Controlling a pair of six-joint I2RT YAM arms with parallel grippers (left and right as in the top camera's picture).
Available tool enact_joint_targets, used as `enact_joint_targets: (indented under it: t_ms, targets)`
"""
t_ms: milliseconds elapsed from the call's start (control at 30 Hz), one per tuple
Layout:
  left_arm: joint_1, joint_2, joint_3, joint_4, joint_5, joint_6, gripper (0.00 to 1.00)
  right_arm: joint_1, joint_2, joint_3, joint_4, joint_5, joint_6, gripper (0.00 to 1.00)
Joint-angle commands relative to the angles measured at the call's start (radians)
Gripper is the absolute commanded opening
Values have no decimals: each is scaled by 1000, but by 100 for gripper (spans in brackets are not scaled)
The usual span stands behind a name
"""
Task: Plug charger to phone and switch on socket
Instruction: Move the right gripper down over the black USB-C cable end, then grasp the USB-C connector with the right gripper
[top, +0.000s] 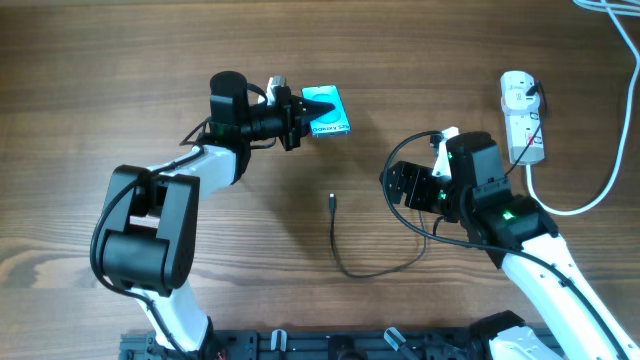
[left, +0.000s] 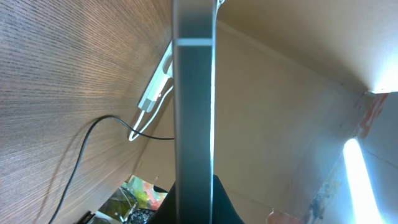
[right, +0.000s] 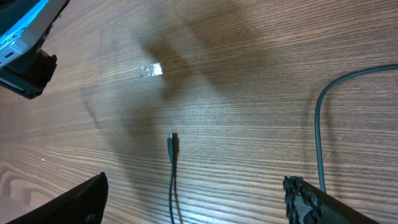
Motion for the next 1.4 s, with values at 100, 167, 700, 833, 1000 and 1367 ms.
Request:
enact_joint_targets:
  t_ms: [100, 167, 700, 833, 1000, 1367]
  targets:
    - [5, 2, 27, 8, 31, -6, 4, -2, 5, -2, 0, 20, -19, 91]
    - [5, 2, 27, 10, 31, -6, 4, -2, 5, -2, 0, 18, -19, 90]
    - [6, 2, 27, 65, 27, -6, 4, 382, 93, -1, 132, 282, -99, 81]
    - [6, 2, 27, 103, 27, -6, 4, 446, 194, 3, 139, 351, -103, 80]
    - [6, 2, 27, 106, 27, -6, 4, 489, 332, 19, 139, 351, -151, 75]
    - [6, 2, 27, 106, 27, 17, 4, 505, 472, 52, 161, 361, -189, 59]
